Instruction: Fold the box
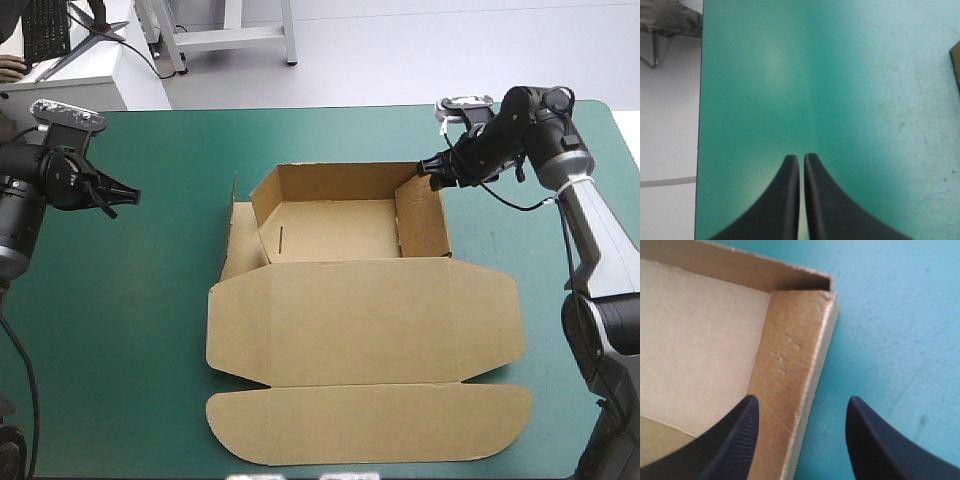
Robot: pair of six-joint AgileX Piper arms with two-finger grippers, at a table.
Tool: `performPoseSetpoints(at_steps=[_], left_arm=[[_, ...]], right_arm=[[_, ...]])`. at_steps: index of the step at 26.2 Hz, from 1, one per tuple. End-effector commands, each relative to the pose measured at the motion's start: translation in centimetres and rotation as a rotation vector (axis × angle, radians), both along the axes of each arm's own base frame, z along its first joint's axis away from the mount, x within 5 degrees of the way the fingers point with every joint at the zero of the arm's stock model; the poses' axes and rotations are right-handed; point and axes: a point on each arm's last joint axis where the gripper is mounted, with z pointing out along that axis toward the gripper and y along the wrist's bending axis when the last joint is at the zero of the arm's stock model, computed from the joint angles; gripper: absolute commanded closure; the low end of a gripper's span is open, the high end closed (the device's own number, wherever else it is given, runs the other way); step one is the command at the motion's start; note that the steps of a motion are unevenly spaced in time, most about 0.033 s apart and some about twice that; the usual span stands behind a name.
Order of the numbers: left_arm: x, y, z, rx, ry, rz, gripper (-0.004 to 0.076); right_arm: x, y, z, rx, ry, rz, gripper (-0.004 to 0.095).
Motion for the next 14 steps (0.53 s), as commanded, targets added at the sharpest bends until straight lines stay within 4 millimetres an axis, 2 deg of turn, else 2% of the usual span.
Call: performPoseSetpoints(at_steps=[1, 4, 6, 11, 14], left_arm=[[-0.4, 0.0, 1.6, 0.006, -0.08, -0.009, 0.0714], [-0.3, 0.0, 1.6, 0.002, -0.085, -0.011, 0.0714], [-0.3, 0.0, 1.6, 0.002, -0.085, -0.011, 0.0714], [-0.4, 0.0, 1.6, 0.002, -0.084, -0.011, 0.0714], [-0.4, 0.0, 1.5, 0.0, -0.081, -0.01, 0.0714]], right_arm=[[-2.2, -0.4, 4.9, 0.029, -0.109, -0.008, 0.0407], [-2.7, -0.4, 5.5, 0.041, -0.115, -0.024, 0.0407], [-2.8, -0.4, 4.9, 0.046, -0.09, -0.039, 0.0388], [-2.3, -0.3, 0.8, 0.015, 0.032, -0.011, 0.0381], [-1.5, 0.1, -0.3, 0.05, 0.056, -0.009, 0.0381]])
